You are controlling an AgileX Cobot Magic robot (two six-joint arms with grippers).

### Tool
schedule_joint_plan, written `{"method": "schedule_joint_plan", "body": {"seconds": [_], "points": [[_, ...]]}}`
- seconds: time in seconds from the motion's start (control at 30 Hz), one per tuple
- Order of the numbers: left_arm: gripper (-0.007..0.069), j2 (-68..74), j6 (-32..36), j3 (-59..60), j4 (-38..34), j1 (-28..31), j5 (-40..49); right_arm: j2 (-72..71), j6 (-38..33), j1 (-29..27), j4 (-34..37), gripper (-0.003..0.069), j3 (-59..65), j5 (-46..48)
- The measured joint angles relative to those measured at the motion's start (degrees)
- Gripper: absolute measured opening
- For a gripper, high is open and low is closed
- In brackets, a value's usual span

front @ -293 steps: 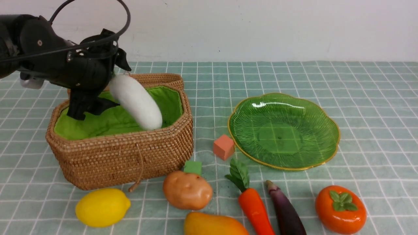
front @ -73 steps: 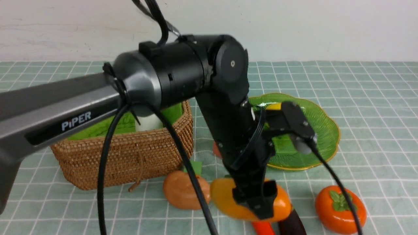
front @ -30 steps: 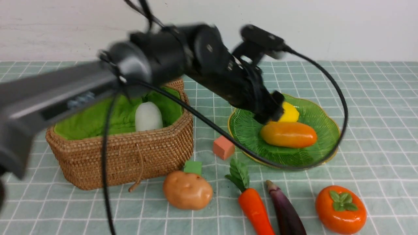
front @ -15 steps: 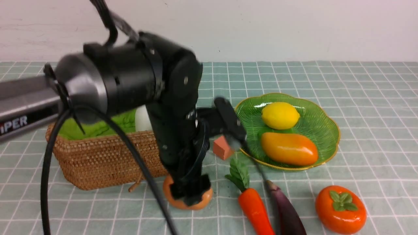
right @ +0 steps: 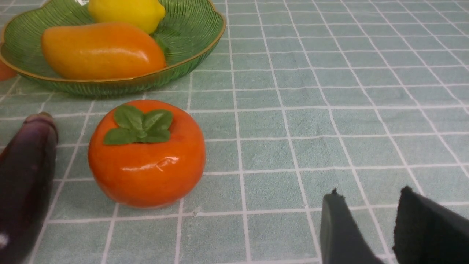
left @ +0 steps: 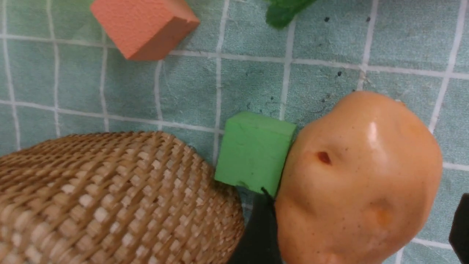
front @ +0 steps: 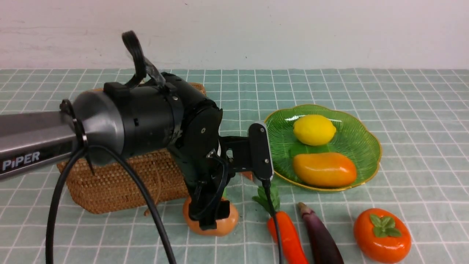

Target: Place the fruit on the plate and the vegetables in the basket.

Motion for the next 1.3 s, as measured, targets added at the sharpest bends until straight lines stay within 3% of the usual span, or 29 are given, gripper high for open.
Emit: {"method": "schedule_joint_plan", "body": {"seconds": [0.4, 0.5, 1.3], "points": [[0.0603, 5.22, 0.06, 0.27, -1.51, 0.0, -1.55, 0.0, 0.0, 0.0, 0.0, 0.0242, 0.0, 0.0], [0.0573, 5.22, 0.06, 0.19, -1.51, 0.0, -0.26, 0.0, 0.0, 0.0, 0.0, 0.0242, 0.0, 0.0], [0.0573, 0.86, 0.06, 0.25, -5.91, 0.18, 8.45, 0.0, 0.0, 0.0, 0.0, 0.0242, 0.0, 0.0]]}}
